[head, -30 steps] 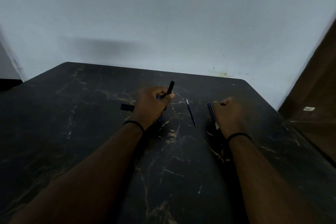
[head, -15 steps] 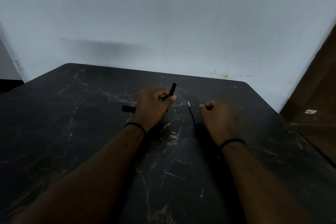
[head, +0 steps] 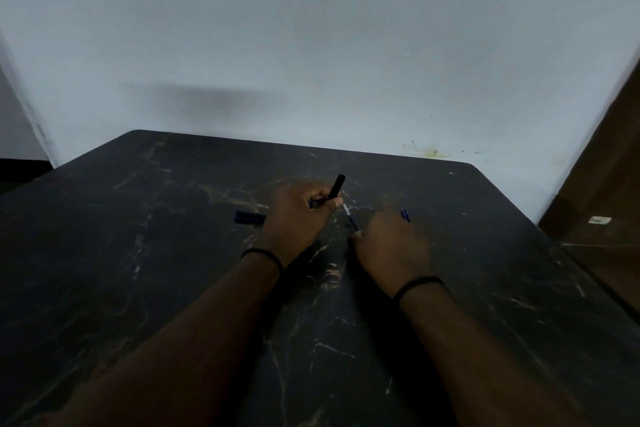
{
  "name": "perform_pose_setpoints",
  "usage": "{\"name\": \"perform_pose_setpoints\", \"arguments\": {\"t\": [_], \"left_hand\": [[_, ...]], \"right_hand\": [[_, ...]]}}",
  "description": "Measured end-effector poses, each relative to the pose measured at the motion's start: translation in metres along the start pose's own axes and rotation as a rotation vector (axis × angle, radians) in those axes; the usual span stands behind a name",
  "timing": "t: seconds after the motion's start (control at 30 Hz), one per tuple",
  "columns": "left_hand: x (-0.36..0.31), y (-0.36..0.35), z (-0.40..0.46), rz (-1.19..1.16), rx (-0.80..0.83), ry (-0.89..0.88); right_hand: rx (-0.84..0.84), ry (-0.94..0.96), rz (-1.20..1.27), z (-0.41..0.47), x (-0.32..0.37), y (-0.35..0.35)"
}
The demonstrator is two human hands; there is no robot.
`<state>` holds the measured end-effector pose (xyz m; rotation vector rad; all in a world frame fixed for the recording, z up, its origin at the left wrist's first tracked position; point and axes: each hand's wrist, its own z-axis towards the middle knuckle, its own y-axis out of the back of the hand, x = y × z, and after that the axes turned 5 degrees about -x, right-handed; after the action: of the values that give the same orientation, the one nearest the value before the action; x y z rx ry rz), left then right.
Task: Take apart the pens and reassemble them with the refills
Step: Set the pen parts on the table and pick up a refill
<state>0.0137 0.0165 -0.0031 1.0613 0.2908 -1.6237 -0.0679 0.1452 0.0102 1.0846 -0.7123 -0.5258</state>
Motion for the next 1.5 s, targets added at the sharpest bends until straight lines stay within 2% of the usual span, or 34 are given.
{"name": "perform_pose_setpoints", "arguments": {"t": [0.13, 0.3, 0.43, 0.5, 0.57, 0.7, 0.93, 1.17, 1.33, 1.5], "left_hand": [[-0.002, 0.002, -0.001, 0.099, 0.007, -0.096], [-0.002, 0.005, -0.001, 0.181, 0.003, -0.133], [0.001, 0.007, 0.002, 0.224, -0.007, -0.125], [0.002, 0.008, 0.003, 0.227, -0.012, -0.109], [0.003, 0.010, 0.004, 0.236, -0.004, -0.107], [0.005, 0.010, 0.005, 0.257, 0.016, -0.124], [0.004, 0.009, 0.004, 0.270, 0.061, -0.159], [0.000, 0.009, 0.005, 0.297, 0.043, -0.221], [-0.003, 0.007, 0.005, 0.313, 0.101, -0.256], [-0.011, 0.004, 0.003, 0.203, 0.064, -0.286]], "right_hand": [[-0.089, -0.007, 0.192, 0.000, 0.000, 0.000], [-0.198, 0.091, 0.526, -0.002, -0.008, -0.007], [-0.085, -0.047, 1.037, 0.003, -0.009, -0.003], [-0.048, -0.060, 1.190, 0.004, -0.011, 0.001], [-0.109, -0.017, 1.201, 0.002, -0.011, 0.003], [-0.349, 0.028, 1.179, -0.003, -0.009, 0.005], [-0.643, 0.145, 1.337, -0.005, -0.005, 0.013], [-0.563, 0.163, 1.324, -0.004, -0.002, 0.010], [-0.465, 0.177, 1.136, 0.000, -0.005, 0.002], [-0.373, 0.174, 1.011, 0.004, -0.010, -0.006]]}}
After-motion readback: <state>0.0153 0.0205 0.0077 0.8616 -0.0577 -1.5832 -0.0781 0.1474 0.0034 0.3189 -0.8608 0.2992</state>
